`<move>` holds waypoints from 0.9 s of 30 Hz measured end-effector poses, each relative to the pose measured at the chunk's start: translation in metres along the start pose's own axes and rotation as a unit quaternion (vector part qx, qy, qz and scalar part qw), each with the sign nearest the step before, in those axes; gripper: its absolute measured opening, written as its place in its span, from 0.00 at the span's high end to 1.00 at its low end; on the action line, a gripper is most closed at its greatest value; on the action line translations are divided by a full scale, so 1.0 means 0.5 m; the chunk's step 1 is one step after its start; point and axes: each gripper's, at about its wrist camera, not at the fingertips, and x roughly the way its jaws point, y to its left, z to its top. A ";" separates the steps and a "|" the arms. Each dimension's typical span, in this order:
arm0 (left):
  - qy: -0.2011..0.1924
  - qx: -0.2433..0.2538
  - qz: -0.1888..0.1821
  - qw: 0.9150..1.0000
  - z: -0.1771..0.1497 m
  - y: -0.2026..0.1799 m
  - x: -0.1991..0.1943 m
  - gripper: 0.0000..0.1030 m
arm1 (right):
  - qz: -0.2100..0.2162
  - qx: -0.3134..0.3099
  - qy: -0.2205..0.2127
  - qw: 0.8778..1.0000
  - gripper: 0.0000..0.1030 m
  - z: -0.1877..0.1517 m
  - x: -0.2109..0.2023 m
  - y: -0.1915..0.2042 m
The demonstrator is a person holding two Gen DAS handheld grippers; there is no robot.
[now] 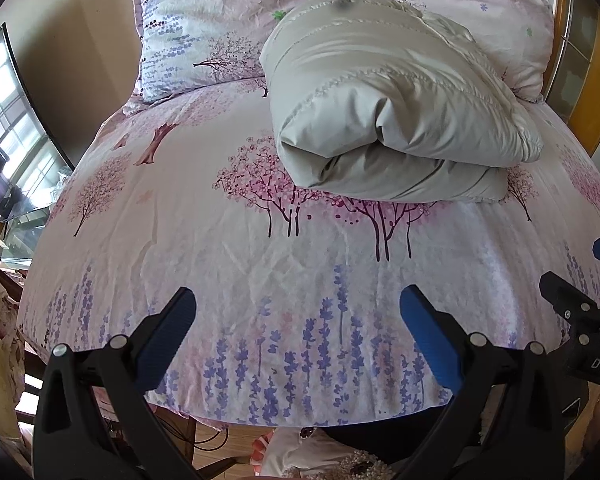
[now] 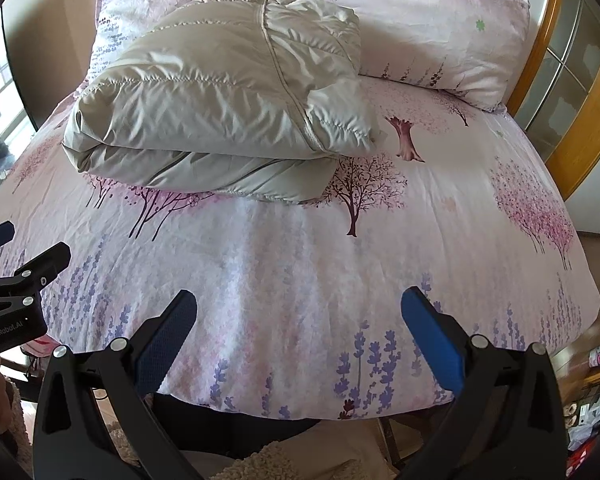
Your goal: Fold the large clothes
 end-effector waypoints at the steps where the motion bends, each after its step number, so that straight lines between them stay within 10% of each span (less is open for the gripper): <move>1: 0.000 0.000 0.000 1.000 -0.001 -0.001 -0.001 0.02 | 0.000 0.000 0.000 1.000 0.01 0.000 0.000 0.000; 27: 0.004 0.000 -0.002 1.000 -0.001 -0.004 0.003 0.02 | 0.005 0.003 0.003 1.000 0.01 0.000 0.003 0.005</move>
